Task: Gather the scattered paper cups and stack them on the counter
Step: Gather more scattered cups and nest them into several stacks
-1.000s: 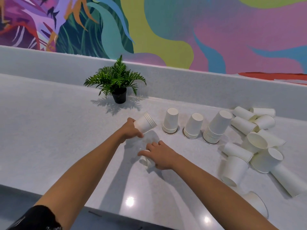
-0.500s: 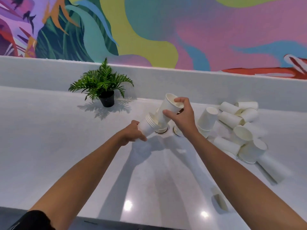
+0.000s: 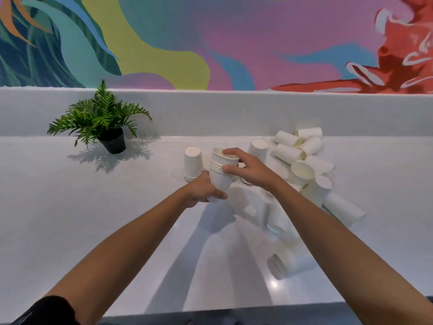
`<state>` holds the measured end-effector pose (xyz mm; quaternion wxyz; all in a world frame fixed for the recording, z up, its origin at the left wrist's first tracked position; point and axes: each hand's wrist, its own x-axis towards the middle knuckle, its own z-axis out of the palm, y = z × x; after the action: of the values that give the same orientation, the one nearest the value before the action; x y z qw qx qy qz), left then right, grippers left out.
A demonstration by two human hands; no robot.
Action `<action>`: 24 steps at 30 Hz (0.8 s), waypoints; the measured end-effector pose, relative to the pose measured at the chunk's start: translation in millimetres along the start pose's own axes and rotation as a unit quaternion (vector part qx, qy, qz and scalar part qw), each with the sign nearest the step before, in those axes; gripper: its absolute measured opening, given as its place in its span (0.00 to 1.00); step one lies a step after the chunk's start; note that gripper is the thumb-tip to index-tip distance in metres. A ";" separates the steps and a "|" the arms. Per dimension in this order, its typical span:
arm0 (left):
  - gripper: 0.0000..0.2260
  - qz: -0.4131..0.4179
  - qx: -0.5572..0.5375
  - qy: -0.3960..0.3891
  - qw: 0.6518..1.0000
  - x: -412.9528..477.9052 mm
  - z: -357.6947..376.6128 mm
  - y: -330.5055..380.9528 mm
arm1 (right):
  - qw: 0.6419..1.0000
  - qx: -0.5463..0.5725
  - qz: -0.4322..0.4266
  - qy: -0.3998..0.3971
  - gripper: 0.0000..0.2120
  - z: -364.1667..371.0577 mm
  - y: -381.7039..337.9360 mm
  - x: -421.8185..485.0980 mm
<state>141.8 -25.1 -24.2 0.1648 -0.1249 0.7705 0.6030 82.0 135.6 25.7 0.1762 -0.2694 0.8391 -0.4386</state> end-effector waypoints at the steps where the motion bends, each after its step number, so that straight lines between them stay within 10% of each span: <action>1: 0.26 0.005 -0.002 -0.001 1.000 1.6 5.7 0.9 | 1.000 -0.005 -0.001 -0.027 0.22 -9.4 3.6 -3.5; 5: 0.33 -0.001 0.000 -0.015 1.000 6.4 25.4 2.8 | 0.999 0.032 0.026 0.029 0.21 -43.0 25.6 -22.7; 12: 0.44 -0.034 0.034 -0.020 0.999 10.6 43.6 -6.4 | 0.900 -0.381 0.199 -0.072 0.32 -62.0 79.5 -49.4; 20: 0.36 -0.048 0.063 -0.011 0.997 8.0 58.1 -11.6 | 0.914 -0.343 0.215 -0.030 0.39 -42.0 111.0 -63.8; 24: 0.36 -0.050 0.075 -0.010 0.996 8.8 59.6 -15.3 | 0.935 -0.286 0.208 -0.003 0.22 -42.1 103.9 -61.0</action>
<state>145.9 29.1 -54.3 0.2115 -0.1445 0.8046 0.5358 77.1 248.5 -33.8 0.1813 -0.1297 0.9658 -0.1325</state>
